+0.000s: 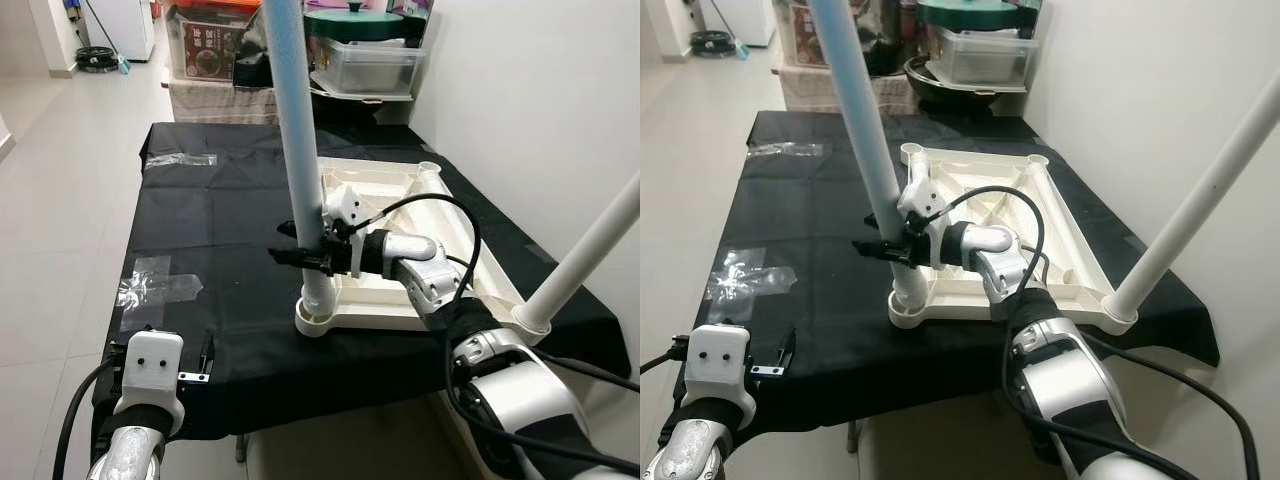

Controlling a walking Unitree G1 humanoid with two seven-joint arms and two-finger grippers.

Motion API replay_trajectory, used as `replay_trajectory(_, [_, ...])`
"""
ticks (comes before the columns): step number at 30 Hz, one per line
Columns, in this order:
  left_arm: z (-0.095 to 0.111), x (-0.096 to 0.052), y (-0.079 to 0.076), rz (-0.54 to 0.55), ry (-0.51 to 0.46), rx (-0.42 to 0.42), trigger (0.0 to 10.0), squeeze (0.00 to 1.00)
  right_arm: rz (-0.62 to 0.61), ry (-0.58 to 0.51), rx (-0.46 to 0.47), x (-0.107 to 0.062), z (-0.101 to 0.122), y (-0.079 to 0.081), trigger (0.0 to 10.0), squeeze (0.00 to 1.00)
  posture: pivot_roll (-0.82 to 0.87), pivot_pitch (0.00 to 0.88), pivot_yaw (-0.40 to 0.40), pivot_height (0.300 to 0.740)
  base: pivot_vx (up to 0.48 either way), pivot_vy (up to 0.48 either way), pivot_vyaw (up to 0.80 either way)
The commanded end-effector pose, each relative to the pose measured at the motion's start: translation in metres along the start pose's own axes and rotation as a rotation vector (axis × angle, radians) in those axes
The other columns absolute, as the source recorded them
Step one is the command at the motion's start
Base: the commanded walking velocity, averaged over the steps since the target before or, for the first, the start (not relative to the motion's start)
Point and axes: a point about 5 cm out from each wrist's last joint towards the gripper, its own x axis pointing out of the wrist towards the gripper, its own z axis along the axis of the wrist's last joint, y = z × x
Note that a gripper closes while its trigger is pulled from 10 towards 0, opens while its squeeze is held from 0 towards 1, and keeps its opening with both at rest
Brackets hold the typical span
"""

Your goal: Building children table

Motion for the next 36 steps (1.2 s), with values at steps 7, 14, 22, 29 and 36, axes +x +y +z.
replay_trajectory(7, [-0.003,-0.001,0.001,0.008,0.007,0.002,10.0,0.00,0.006,0.049,0.087,-0.009,-0.023,0.005,10.0,0.00,0.15,0.000,-0.124,0.740,0.000,0.000,0.00])
replay_trajectory(14, [-0.003,0.000,0.000,0.006,0.007,0.001,10.0,0.00,-0.042,0.017,0.162,-0.013,-0.027,0.002,10.0,0.00,0.14,0.000,-0.121,0.740,0.000,0.000,0.00])
replay_trajectory(22, [-0.004,0.002,0.000,0.005,0.005,0.000,10.0,0.00,-0.239,-0.003,0.351,-0.021,-0.051,0.002,10.0,0.00,0.13,0.000,-0.115,0.740,0.000,0.000,0.00])
replay_trajectory(29, [-0.003,0.004,0.001,0.001,0.000,0.002,10.0,0.00,-0.250,-0.039,0.358,-0.022,-0.058,0.013,10.0,0.00,0.12,0.000,-0.107,0.740,0.000,0.000,0.00])
replay_trajectory(36, [-0.003,0.006,0.000,-0.002,-0.003,0.003,10.0,0.00,-0.235,-0.022,0.297,-0.022,-0.061,0.023,10.0,0.00,0.12,0.000,-0.105,0.740,0.000,0.000,0.00])
